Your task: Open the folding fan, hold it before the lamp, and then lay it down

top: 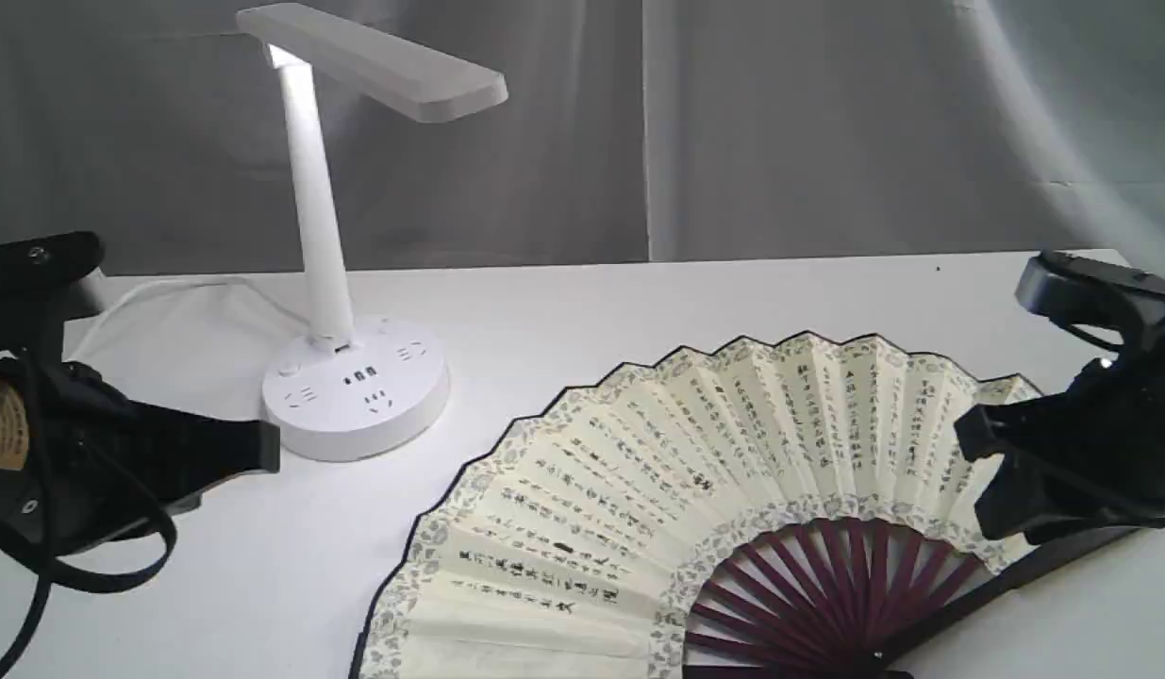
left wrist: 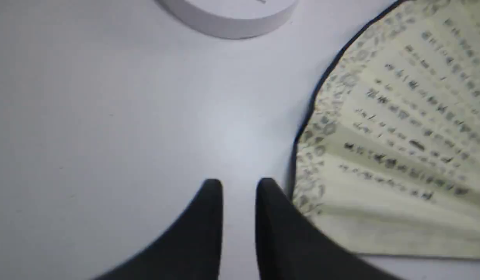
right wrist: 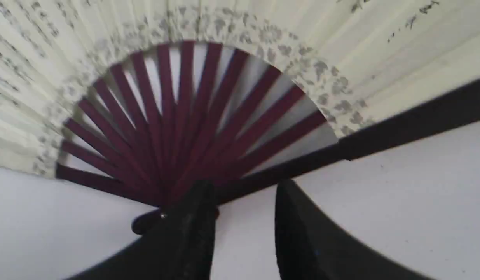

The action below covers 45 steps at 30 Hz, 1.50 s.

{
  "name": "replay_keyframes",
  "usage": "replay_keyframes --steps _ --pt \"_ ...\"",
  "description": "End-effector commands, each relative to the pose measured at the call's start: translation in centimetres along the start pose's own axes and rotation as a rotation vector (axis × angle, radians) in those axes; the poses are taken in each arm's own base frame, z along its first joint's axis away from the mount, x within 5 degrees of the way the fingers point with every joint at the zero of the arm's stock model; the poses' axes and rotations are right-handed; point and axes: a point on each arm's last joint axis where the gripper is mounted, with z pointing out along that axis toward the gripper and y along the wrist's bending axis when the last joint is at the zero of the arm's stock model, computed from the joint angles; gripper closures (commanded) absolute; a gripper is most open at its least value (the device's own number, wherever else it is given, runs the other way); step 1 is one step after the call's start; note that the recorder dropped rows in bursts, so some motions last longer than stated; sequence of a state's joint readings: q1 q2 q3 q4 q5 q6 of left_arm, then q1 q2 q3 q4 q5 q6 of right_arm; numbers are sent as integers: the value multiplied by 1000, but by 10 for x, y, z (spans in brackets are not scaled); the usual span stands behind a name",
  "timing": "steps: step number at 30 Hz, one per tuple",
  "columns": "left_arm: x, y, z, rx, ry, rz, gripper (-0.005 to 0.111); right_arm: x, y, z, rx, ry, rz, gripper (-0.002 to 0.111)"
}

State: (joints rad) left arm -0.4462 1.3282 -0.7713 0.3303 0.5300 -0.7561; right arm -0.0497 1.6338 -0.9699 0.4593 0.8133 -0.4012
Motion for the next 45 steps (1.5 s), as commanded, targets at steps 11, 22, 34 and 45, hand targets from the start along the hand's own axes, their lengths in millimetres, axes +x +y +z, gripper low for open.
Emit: replay_keyframes --steps 11,22,34,45 --pt "-7 53 -2 -106 163 -49 107 5 35 -14 163 9 -120 84" --pt "2 78 -7 -147 329 -34 107 7 34 -27 184 -22 -107 86" --pt "7 80 -7 -161 361 -24 107 17 24 -30 292 92 -71 108" --pt "10 80 -6 -161 374 -37 107 19 -12 -42 326 90 63 108"
